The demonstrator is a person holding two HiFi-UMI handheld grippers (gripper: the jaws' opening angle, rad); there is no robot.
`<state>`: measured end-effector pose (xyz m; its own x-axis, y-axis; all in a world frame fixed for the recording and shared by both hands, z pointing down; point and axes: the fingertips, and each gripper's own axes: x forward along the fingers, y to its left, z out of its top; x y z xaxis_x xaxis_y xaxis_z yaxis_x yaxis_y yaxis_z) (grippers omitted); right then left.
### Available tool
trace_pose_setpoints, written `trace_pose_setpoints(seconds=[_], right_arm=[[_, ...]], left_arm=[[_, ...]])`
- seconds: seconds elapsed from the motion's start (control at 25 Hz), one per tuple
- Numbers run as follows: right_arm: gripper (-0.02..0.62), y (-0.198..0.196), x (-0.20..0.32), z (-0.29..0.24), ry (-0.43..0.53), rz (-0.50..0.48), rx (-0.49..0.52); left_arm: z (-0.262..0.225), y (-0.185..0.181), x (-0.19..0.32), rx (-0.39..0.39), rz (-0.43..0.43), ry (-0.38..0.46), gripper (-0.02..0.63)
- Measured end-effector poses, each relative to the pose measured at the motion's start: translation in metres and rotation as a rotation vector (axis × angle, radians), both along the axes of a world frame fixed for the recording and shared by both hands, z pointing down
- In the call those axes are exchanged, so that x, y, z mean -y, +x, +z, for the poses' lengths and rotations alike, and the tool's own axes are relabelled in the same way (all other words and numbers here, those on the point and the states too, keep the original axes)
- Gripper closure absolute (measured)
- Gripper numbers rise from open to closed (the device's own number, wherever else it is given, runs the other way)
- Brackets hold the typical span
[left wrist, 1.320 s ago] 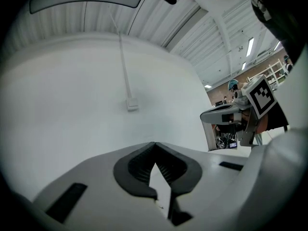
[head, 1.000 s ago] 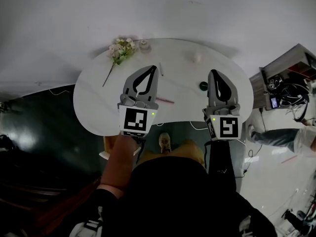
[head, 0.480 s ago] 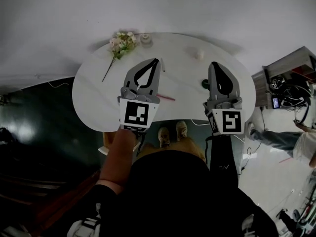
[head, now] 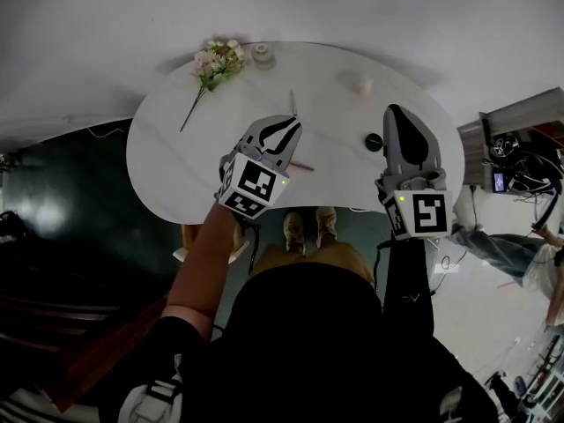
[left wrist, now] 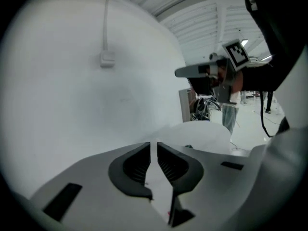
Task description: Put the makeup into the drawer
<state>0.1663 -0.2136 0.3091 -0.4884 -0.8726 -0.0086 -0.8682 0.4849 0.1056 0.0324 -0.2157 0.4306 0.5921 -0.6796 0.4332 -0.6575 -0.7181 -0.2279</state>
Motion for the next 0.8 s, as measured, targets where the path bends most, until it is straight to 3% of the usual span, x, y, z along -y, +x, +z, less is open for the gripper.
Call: trace_pose_setpoints(seconds=[0.08,0.36,0.56,0.8], right_arm=[[0.592,0.004,0.002,0.001,-0.003,-0.008,-0.004],[0.592,0.013,0.01,0.014,-0.039,-0.019,0.001],[0.591,0.018,0.012,0.019,-0.051,-0.027,-0.007],[0.592,0.019,0.009,0.024,-0.063,-0.027,-0.047]], left_arm=[[0.039,0.006,-0.009,0.076,0.08,-0.079,0.486],[0.139,0.015,-0.035,0.294,0.3,-0.297,0.486],[0.187,0.014,-0.044,0.491,0.454,-0.352,0.488],[0.227,0.001,-0.051,0.68,0.57,-0.443,0.488]])
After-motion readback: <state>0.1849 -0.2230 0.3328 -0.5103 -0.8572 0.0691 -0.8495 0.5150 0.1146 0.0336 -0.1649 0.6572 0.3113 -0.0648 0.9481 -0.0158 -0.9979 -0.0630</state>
